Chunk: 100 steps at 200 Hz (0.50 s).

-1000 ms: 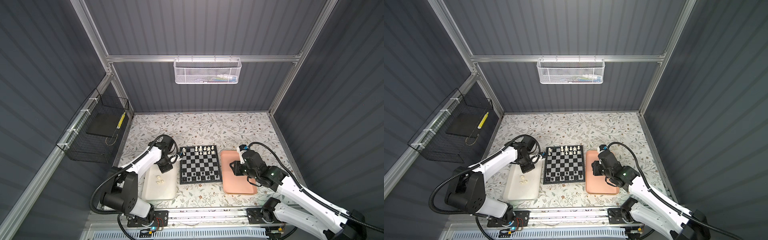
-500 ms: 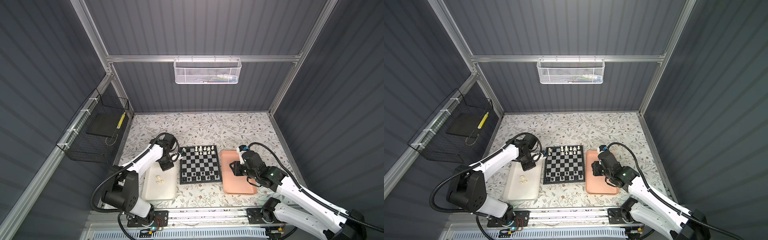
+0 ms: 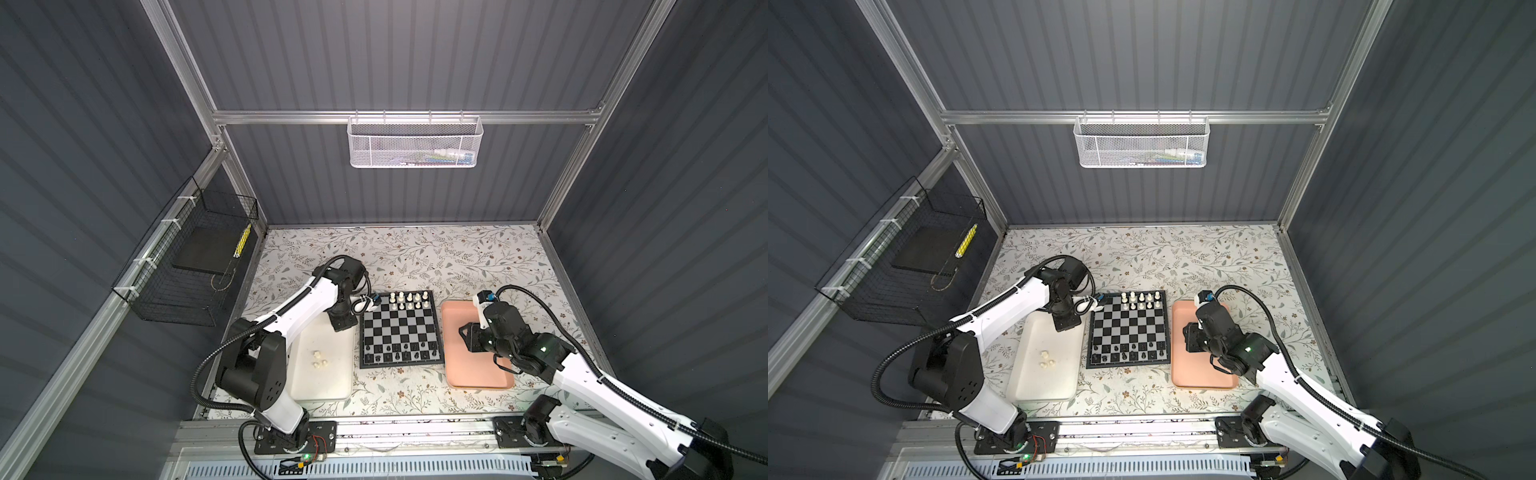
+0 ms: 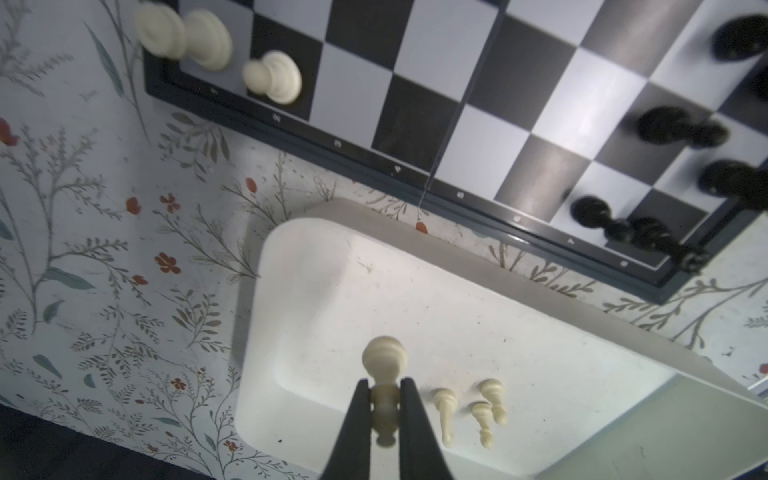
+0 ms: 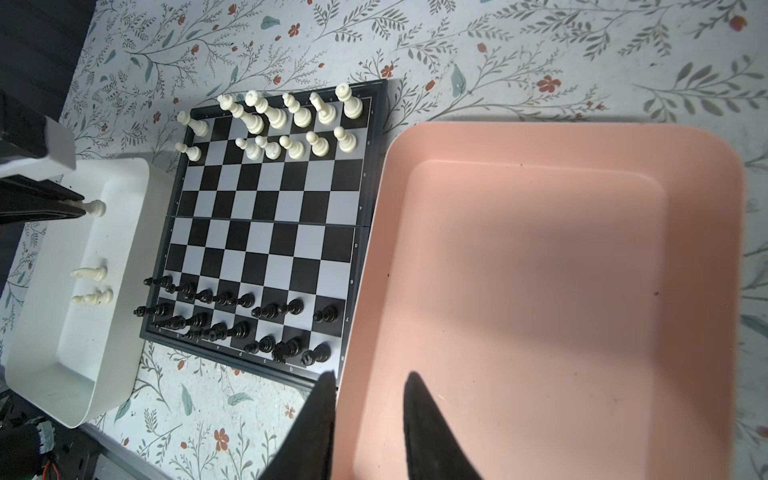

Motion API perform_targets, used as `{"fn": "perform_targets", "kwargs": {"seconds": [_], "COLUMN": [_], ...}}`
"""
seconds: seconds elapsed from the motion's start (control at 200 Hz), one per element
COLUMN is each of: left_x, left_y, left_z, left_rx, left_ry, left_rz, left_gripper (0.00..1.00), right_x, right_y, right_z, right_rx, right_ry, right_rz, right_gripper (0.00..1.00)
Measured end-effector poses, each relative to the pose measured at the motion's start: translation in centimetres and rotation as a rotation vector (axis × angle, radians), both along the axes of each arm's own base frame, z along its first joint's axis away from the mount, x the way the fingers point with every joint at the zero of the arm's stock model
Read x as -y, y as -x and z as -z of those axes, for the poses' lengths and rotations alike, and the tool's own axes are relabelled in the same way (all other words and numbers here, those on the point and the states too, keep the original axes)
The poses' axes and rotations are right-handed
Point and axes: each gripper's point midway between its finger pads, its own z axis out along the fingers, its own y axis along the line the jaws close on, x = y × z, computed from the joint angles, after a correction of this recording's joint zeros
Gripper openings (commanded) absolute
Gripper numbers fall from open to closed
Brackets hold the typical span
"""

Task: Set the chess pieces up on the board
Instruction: 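Lift the white pawn and carry it toward the white pieces on the board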

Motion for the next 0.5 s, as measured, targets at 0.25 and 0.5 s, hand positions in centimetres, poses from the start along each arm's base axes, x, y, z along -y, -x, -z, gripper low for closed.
{"fn": "perform_targets", "kwargs": {"seconds": [0.25,0.5], "left_x": [3.8,6.8], "left_y": [-3.3,-5.9], "left_z": [-1.8,-1.5], "left_rx": [0.043,0.049], "left_ry": [0.025,0.031], "left_rz": [0.050,0.079], "left_gripper": [0.12,0.11], "right_x": [0.0,0.3], "right_y": [0.0,0.2], "right_z": [0.0,0.1], "right_rx": [0.001,0.004], "right_ry": [0.000,-0.002], "right_rz": [0.000,0.005], "right_gripper": [0.31,0.31]}}
